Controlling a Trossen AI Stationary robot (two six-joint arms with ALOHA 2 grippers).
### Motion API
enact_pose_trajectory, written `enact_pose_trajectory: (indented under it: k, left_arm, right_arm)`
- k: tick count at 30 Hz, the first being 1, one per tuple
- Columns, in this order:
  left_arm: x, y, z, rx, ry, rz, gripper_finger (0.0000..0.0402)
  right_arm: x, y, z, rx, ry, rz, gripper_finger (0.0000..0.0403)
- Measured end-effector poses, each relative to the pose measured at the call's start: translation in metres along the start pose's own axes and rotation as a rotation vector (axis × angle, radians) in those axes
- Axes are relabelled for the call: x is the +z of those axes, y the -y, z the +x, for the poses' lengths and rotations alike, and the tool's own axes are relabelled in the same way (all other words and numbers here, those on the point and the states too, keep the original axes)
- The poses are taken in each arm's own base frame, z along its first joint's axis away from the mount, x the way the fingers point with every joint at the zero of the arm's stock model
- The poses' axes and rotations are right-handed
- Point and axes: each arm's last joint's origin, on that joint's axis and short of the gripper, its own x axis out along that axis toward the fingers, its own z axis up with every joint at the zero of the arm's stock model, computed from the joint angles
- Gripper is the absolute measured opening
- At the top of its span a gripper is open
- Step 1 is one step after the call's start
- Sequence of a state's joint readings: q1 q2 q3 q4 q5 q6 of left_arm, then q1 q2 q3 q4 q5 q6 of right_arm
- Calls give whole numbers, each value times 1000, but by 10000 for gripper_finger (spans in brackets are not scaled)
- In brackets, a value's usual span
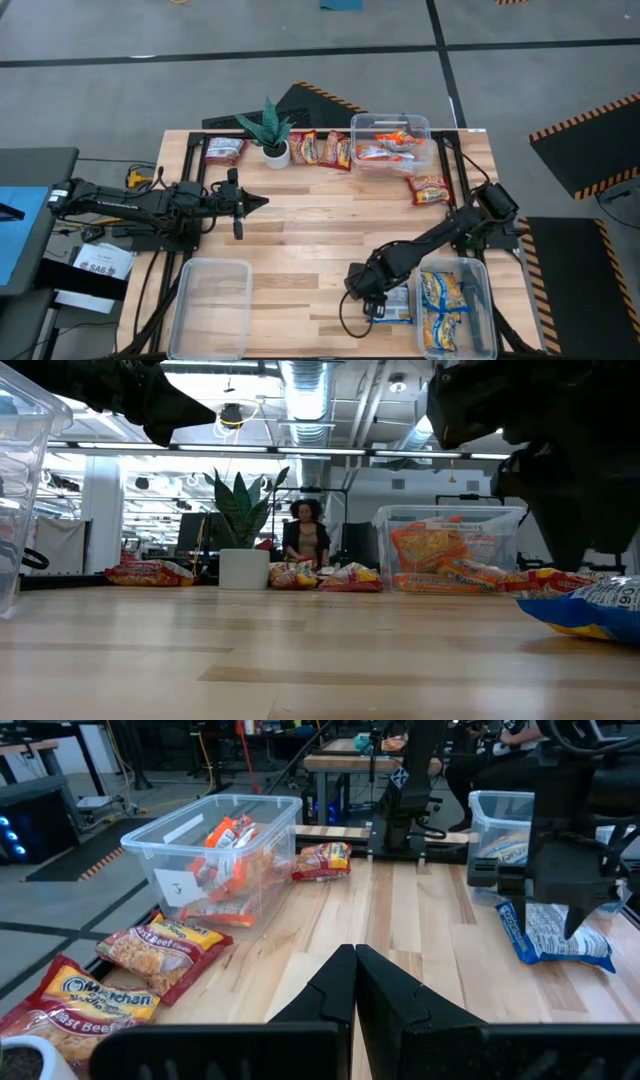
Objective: Sort Maruchan noodles
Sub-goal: Put the blue noodle pack into the bottom right transparent bin
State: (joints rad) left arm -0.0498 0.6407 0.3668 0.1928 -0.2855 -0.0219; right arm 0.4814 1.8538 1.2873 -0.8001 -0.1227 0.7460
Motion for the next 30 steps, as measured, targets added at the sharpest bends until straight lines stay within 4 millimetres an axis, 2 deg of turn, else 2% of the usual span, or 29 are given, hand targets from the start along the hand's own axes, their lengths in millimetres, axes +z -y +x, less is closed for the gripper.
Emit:
enact_pose_trajectory:
  k: [9,21,25,30]
  left_arm:
    - [0,0,0,0,0,0,0]
    - [0,0,0,-17,-2,-5,0]
    - [0,1,0,-17,-1,-5,0]
    - [0,0,0,-17,-1,-5,0]
  right_arm:
    - [-1,-2,0,-7,7,-21,238]
    - [0,-2,40,-23,-117,-40,185]
    - [0,-2,42,-25,-120,-42,143]
    - [3,2,38,-24,-96,-59,33]
